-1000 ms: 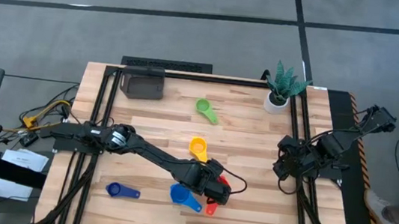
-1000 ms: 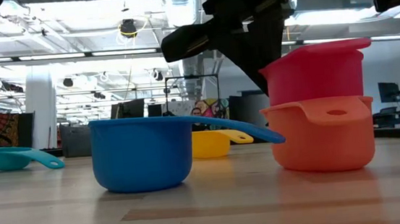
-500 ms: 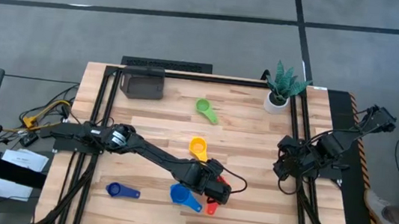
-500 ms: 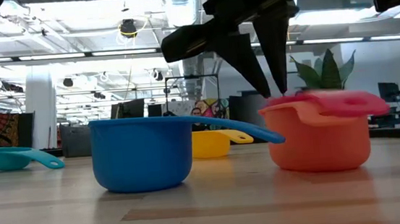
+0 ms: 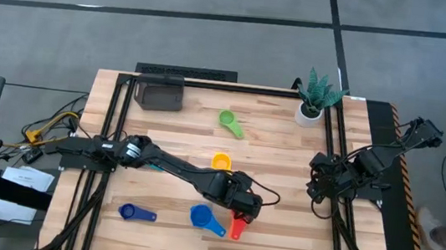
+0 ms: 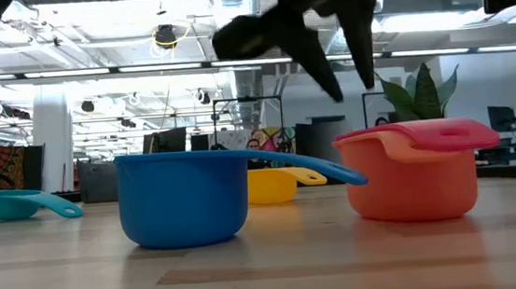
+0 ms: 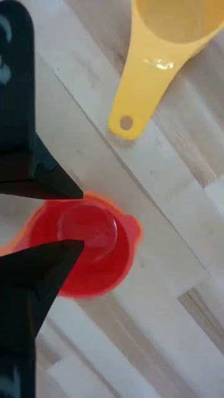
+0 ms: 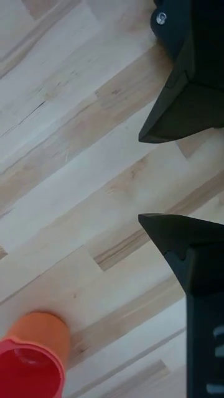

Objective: Nest measuring cups in basket
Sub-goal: Stack the blue measuring cup on top of the red measuring cup

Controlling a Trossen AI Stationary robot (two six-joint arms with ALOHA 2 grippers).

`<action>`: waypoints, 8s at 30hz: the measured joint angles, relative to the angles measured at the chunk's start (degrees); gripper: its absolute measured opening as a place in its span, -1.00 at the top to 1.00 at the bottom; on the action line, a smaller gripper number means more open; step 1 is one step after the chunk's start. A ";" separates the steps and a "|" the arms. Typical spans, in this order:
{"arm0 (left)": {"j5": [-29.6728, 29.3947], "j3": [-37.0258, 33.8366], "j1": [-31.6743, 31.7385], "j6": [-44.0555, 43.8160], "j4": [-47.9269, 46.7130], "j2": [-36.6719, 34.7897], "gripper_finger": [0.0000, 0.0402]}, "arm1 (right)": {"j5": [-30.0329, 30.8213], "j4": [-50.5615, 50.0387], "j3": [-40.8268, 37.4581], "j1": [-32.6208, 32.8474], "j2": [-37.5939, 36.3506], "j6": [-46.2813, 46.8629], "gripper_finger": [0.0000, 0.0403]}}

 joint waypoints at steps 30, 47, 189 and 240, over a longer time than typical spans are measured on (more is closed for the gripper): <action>-6.08 5.38 -2.90 -11.47 -31.42 -6.38 0.49 | 1.02 19.77 -6.67 2.04 1.28 2.36 -0.09; -4.42 -2.10 -15.66 -47.80 -31.31 -6.49 0.49 | 1.61 19.66 -6.67 -2.12 1.58 3.33 -0.09; 8.07 -37.56 5.67 23.83 36.63 -20.40 0.99 | -1.66 22.55 -6.58 -4.63 1.57 18.38 0.23; 6.70 -37.54 3.47 22.63 36.05 -17.25 0.61 | -1.49 22.48 -6.58 -4.50 1.58 17.85 0.28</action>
